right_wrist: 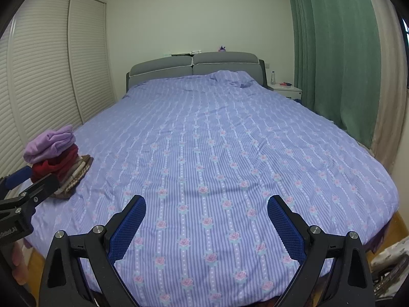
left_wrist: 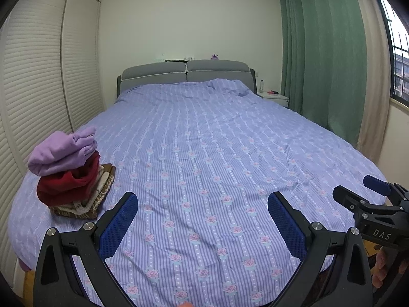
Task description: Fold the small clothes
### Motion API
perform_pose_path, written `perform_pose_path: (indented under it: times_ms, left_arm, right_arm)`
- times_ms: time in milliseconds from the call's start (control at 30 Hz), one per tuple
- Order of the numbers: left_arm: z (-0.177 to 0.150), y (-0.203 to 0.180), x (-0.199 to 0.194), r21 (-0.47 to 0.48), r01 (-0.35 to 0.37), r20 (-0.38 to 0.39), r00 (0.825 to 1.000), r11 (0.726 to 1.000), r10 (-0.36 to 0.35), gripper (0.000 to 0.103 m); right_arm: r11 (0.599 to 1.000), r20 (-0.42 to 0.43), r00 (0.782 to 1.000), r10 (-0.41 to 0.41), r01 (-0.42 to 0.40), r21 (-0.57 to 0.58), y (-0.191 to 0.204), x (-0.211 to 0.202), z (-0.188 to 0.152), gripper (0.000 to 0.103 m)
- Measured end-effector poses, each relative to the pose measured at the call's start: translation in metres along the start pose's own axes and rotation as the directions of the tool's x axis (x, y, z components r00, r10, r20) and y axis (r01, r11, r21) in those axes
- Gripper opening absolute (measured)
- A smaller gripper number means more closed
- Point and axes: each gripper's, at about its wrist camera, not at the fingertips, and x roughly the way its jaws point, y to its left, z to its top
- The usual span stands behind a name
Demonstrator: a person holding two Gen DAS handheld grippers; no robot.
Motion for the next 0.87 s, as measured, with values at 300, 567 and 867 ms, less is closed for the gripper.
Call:
perform_pose_path:
  times_ms: [300,567,867]
  left_arm:
    - [0.0,-0.004,-0.003,0.015,-0.013,0.001,1.0,1.0,0.013,0.103]
    - [0.0,-0.01,-0.004,0.034,-0.022,0.002,1.0,0.999,0.022,0.103]
    - [-0.001,-0.011,-0.006,0.029,-0.023,0.003,1.0,0.999,0.023,0.103]
  right_arm:
    - [1.0,0.001,1.0,0.0,0.0,-0.001,-0.001,-0.001,0.001,0.097]
    - [1.0,0.003,1.0,-0.003,0.003,0.001,0.001,-0.002,0.0,0.097]
    - [1.0,0.004,1.0,0.0,0.0,-0.002,-0.001,-0.004,0.0,0.097]
